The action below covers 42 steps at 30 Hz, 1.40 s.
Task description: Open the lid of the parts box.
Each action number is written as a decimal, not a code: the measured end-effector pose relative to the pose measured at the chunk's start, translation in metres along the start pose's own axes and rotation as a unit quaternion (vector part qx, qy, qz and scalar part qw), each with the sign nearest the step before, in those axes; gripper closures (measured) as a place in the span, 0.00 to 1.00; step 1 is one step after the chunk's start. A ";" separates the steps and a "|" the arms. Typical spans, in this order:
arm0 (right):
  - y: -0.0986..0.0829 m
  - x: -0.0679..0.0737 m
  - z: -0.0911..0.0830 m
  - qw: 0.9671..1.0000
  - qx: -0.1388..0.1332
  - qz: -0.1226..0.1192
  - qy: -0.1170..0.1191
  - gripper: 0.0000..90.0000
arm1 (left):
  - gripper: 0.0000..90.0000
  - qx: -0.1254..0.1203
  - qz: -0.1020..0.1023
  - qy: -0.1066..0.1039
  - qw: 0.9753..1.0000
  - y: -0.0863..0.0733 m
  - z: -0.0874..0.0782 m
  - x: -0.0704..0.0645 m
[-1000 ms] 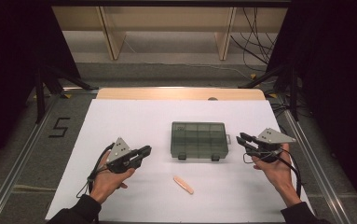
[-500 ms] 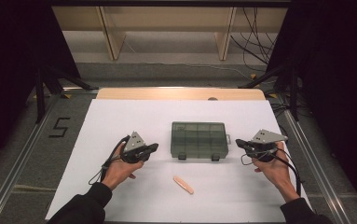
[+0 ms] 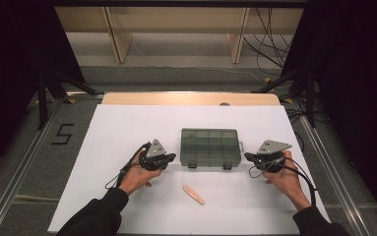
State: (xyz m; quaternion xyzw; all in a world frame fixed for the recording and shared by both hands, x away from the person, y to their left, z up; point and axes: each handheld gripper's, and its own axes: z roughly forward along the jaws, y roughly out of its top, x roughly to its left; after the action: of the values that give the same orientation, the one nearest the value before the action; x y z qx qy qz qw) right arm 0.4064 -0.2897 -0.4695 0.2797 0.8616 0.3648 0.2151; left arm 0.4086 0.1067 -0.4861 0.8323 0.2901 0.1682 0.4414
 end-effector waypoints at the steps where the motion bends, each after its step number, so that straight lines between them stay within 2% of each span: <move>1: 0.000 0.001 0.001 1.000 0.002 -0.004 0.005 1.00 | 1.00 0.001 0.002 0.000 1.000 0.000 0.000 0.000; 5: 0.000 0.003 0.003 1.000 0.010 -0.005 0.013 1.00 | 1.00 0.005 0.010 -0.004 1.000 0.000 0.002 -0.002; 6: 0.000 0.004 0.004 1.000 0.011 -0.007 0.015 1.00 | 1.00 -0.002 0.001 -0.010 1.000 0.000 0.003 -0.004; 8: 0.000 0.005 0.005 1.000 0.012 -0.009 0.018 1.00 | 1.00 0.009 0.007 -0.014 1.000 0.001 0.002 -0.003; 10: 0.000 0.005 0.006 1.000 0.013 -0.012 0.022 1.00 | 1.00 0.007 0.010 -0.011 1.000 0.001 0.002 -0.003; 12: 0.000 0.006 0.006 1.000 0.014 -0.011 0.026 1.00 | 1.00 0.001 0.007 -0.018 1.000 0.001 0.003 -0.005; 13: 0.000 0.007 0.006 0.999 0.016 -0.012 0.027 1.00 | 1.00 0.009 0.016 -0.018 1.000 0.002 0.003 -0.004; 14: 0.000 0.007 0.006 0.999 0.017 -0.009 0.027 1.00 | 1.00 0.013 0.012 -0.022 1.000 0.002 0.002 -0.005; 15: 0.000 0.008 0.006 0.999 0.017 -0.007 0.028 1.00 | 1.00 0.002 0.007 -0.024 1.000 0.001 0.004 -0.006; 17: 0.001 0.007 0.007 0.999 0.013 -0.010 0.030 1.00 | 1.00 0.014 0.018 -0.031 0.999 0.002 0.003 -0.005; 18: 0.001 0.007 0.006 0.999 0.014 -0.009 0.031 1.00 | 1.00 0.012 0.016 -0.032 0.999 0.002 0.004 -0.006; 20: 0.001 0.007 0.006 0.999 0.011 -0.013 0.031 1.00 | 1.00 0.015 0.025 -0.025 0.999 0.002 0.004 -0.005; 22: 0.001 0.007 0.006 0.999 0.009 -0.012 0.031 1.00 | 1.00 0.013 0.017 -0.024 0.999 0.003 0.004 -0.006; 23: 0.001 0.007 0.006 0.999 0.008 -0.011 0.032 1.00 | 1.00 0.012 0.016 -0.030 0.999 0.003 0.004 -0.005; 26: 0.002 0.007 0.005 1.000 0.005 -0.004 0.031 1.00 | 1.00 0.010 0.013 -0.030 0.999 0.004 0.005 -0.006; 27: 0.002 0.007 0.005 1.000 0.003 -0.005 0.031 1.00 | 1.00 0.016 0.022 -0.030 0.999 0.005 0.005 -0.006; 29: 0.003 0.006 0.004 1.000 0.000 -0.003 0.031 1.00 | 1.00 0.015 0.023 -0.029 0.999 0.005 0.006 -0.007; 33: 0.004 0.007 0.004 1.000 -0.004 0.002 0.031 1.00 | 1.00 0.006 0.013 -0.026 1.000 0.006 0.006 -0.006; 34: 0.004 0.007 0.004 1.000 -0.005 0.003 0.031 1.00 | 1.00 0.007 0.018 -0.030 0.999 0.008 0.005 -0.005; 35: 0.004 0.007 0.004 1.000 -0.007 0.001 0.030 1.00 | 1.00 -0.001 0.012 -0.024 1.000 0.009 0.006 -0.007; 37: 0.005 0.006 0.004 0.999 -0.014 0.000 0.029 1.00 | 1.00 0.001 0.025 -0.026 0.999 0.013 0.004 -0.005; 38: 0.006 0.006 0.003 0.999 -0.019 0.002 0.029 1.00 | 1.00 -0.001 0.020 -0.027 0.999 0.014 0.004 -0.005; 39: 0.006 0.005 0.003 0.999 -0.022 0.004 0.028 1.00 | 1.00 -0.008 0.019 -0.027 0.999 0.016 0.005 -0.006; 40: 0.007 0.005 0.002 0.999 -0.027 0.004 0.028 1.00 | 1.00 -0.003 0.025 -0.026 0.999 0.017 0.004 -0.005; 42: 0.008 0.004 0.001 0.999 -0.035 0.005 0.027 1.00 | 1.00 -0.009 0.022 -0.026 0.999 0.020 0.004 -0.005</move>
State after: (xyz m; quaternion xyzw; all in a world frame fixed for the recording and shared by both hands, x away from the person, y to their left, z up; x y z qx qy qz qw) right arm 0.4066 -0.2819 -0.4651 0.2667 0.8525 0.4028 0.1997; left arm 0.4136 0.0926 -0.4719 0.8386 0.2583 0.1591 0.4524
